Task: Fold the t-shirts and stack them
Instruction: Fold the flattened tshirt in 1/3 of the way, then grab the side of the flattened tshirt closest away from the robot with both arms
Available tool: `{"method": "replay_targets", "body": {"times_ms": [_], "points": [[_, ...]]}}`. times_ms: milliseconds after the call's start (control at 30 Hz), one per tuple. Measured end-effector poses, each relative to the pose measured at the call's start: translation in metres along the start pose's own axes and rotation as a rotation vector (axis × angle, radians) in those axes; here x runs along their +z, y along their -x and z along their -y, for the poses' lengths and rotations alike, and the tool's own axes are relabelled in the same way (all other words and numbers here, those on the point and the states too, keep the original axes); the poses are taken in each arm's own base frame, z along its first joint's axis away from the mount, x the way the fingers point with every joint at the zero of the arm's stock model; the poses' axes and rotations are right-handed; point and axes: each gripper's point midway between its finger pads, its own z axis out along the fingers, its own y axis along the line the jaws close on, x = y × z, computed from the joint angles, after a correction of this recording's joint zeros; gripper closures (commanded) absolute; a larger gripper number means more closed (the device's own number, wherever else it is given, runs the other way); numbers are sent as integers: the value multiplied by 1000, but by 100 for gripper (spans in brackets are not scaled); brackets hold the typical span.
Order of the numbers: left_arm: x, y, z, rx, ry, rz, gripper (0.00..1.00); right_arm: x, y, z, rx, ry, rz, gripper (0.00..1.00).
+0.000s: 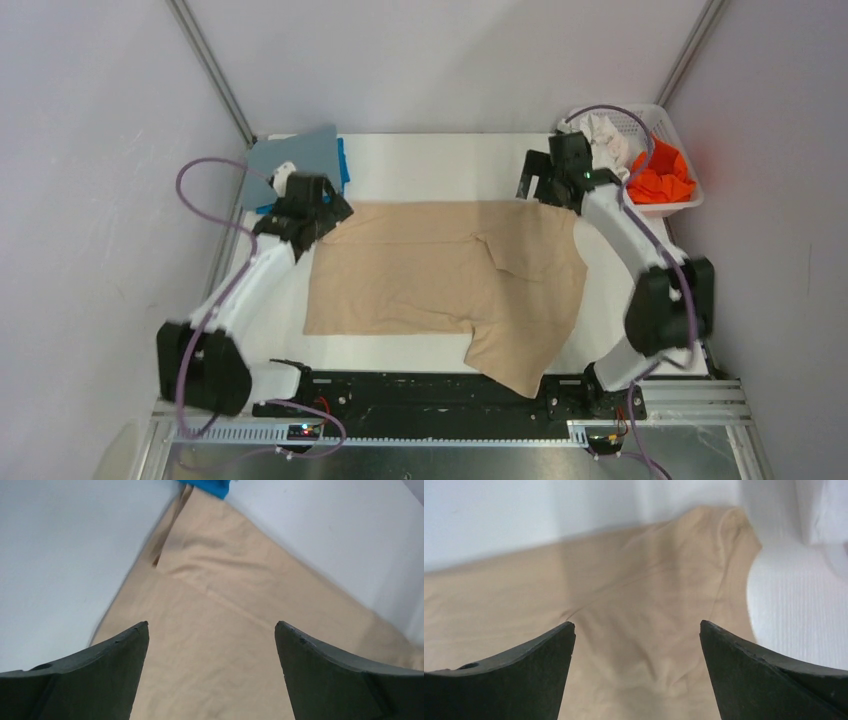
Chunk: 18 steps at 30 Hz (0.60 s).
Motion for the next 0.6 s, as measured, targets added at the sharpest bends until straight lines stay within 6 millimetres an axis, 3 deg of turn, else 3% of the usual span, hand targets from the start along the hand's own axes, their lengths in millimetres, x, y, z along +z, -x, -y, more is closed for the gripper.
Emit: {"method": "replay_targets", "body": {"times_ms": [67,167,367,467,600], "points": [[-28,-12,-7,5,-16,32,0,-36,-12,-15,-36,22,49,1],[-51,-54,-36,13,4,5,0,-80,-58,-26,-84,61,58,0],[-58,-130,-126,-24,174,-94,0,-109,-133,11,-48,54,15,1],[-58,-151,-150,-59,226,-117,1,-122,-152,20,-19,94,27,0],[-56,-170,-169,-104,295,-142,7,-127,-160,19,0,131,25,1]]}}
